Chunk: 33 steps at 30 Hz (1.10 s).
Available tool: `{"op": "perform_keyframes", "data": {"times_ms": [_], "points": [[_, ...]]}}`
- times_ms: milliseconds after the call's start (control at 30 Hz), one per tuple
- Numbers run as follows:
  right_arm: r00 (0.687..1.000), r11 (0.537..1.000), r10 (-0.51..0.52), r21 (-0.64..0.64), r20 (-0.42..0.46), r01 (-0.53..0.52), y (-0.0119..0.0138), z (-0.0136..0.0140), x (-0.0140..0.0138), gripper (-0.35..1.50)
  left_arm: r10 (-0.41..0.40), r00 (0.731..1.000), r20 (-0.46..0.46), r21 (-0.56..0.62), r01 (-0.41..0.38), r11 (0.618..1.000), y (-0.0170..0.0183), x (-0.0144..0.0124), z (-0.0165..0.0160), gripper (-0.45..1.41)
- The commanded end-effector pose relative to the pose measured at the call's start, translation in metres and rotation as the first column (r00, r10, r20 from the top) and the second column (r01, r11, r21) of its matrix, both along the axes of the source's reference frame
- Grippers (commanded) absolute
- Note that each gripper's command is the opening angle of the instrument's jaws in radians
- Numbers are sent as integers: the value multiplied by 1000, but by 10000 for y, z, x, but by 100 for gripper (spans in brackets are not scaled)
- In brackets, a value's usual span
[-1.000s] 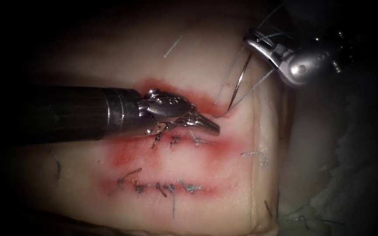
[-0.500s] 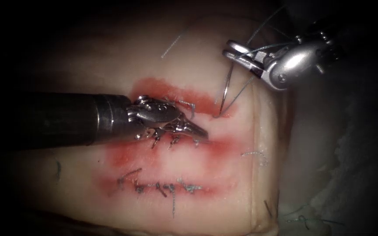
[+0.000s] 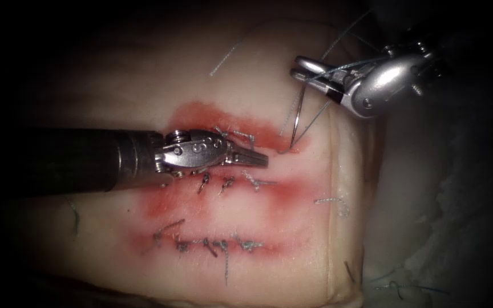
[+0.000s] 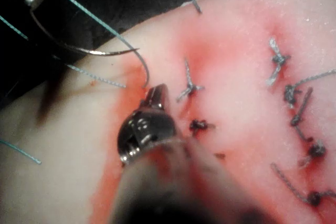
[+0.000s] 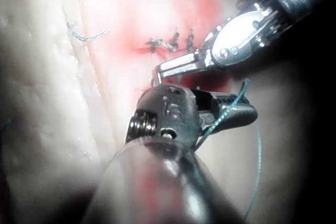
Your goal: Wound Closure
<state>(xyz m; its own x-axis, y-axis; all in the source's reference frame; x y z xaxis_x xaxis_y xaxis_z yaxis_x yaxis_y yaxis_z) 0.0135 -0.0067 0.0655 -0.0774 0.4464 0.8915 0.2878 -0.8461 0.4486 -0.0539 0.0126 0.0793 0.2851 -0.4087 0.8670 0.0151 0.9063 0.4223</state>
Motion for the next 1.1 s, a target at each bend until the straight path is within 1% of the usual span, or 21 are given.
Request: {"op": "perform_keyframes", "data": {"times_ms": [33,100,133,267,500,767,833,867,900,1100], "points": [[1000,998,-13,-57,4,13,-2,4,13,-35,-32,999,26,32,31,999,3,-7,8,-45],[1000,995,-25,-92,8,25,-4,5,15,-35,-65,997,48,67,62,996,-1,-9,12,-45],[1000,995,-30,-99,7,30,-5,6,16,-35,-69,996,58,80,64,995,-4,-9,14,-45],[999,987,-41,-155,15,43,-6,6,18,-35,-75,995,59,131,67,989,-13,-13,17,-45],[999,969,-24,-244,45,34,-3,3,18,-35,-80,994,74,175,66,982,-21,-18,10,-45],[998,959,-19,-282,60,35,-6,2,24,-35,-79,994,73,187,65,980,-24,-17,8,-45],[998,959,-19,-281,59,35,-6,0,23,-35,-100,993,67,187,86,979,-17,-20,6,-45],[998,960,-13,-279,58,29,-5,-1,21,-35,-130,990,58,179,118,977,-10,-24,4,-45],[998,960,-14,-279,58,29,-5,-1,20,-35,-139,989,56,161,129,978,-6,-25,3,-45],[998,959,-9,-282,61,26,-5,-2,18,-35,-159,987,9,124,157,980,1,-30,10,-45]]}}
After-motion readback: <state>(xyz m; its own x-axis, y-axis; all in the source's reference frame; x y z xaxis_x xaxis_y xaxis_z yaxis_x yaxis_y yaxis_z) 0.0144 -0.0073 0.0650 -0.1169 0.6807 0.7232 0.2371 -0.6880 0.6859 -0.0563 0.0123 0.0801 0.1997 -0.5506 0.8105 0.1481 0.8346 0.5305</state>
